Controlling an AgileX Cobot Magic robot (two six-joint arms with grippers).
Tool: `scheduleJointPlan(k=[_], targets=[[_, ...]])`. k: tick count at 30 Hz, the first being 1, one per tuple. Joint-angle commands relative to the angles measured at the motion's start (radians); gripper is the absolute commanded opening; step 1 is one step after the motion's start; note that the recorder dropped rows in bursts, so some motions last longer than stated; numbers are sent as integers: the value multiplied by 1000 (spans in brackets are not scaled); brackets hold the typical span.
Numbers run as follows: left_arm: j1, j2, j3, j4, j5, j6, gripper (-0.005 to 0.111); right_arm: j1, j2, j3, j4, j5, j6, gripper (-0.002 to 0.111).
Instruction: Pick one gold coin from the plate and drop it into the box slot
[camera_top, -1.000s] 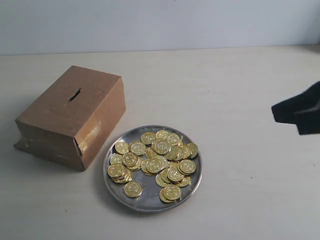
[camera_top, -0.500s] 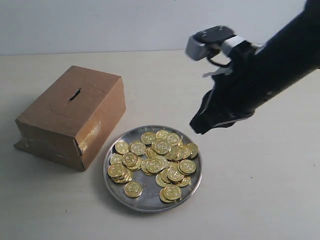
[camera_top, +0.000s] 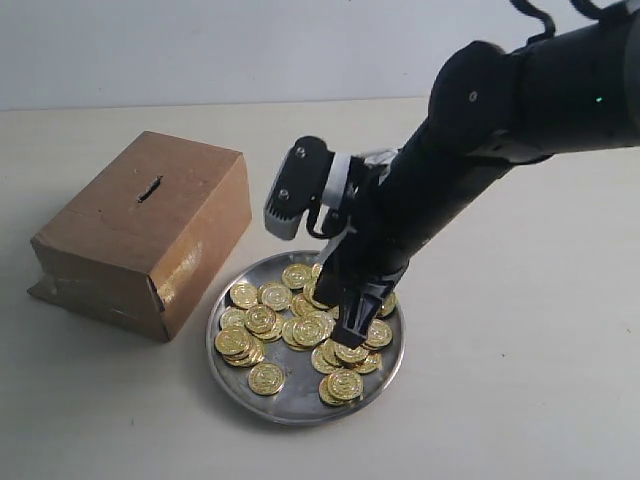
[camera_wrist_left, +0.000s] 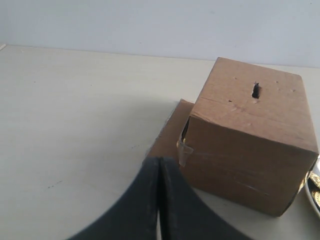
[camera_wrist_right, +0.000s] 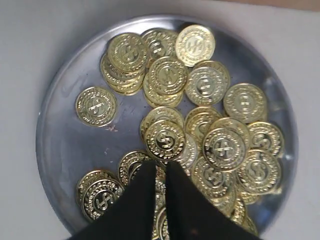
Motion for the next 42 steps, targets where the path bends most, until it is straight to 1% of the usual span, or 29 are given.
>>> scheduleJointPlan(k=[1, 4, 7, 9, 17, 20, 24, 26, 29, 31, 37, 42], targets=[[-6, -5, -1, 4, -7, 1, 0, 25, 53, -5, 6, -26, -58, 28], [-6, -5, -1, 2, -4, 1, 0, 33, 76, -5, 8, -51, -71, 46], [-6, -5, -1, 2, -4, 1, 0, 40, 83, -5, 8, -97, -71, 56], [-6, -5, -1, 2, -4, 1, 0, 42, 85, -5, 8, -111, -69, 59], [-6, -5, -1, 2, -4, 1, 0, 42, 85, -5, 58, -112, 98, 59], [-6, -5, -1, 2, -4, 1, 0, 42, 88, -5, 58, -112, 52, 59], [-6, -5, -1, 2, -4, 1, 0, 42, 87, -5, 49, -84, -134, 59], [-6, -5, -1, 2, -4, 1, 0, 42, 90, -5, 49, -102, -181, 58], [-6, -5, -1, 2, -4, 1, 0, 42, 100, -10, 11, -127, -191, 57], [-6, -5, -1, 2, -4, 1, 0, 42, 121, -30, -31, -102, -177, 56], [-6, -5, -1, 2, -4, 1, 0, 42, 188, -117, -31, -21, -173, 56], [-6, -5, -1, 2, -4, 1, 0, 42, 228, -156, -58, 25, -171, 56]])
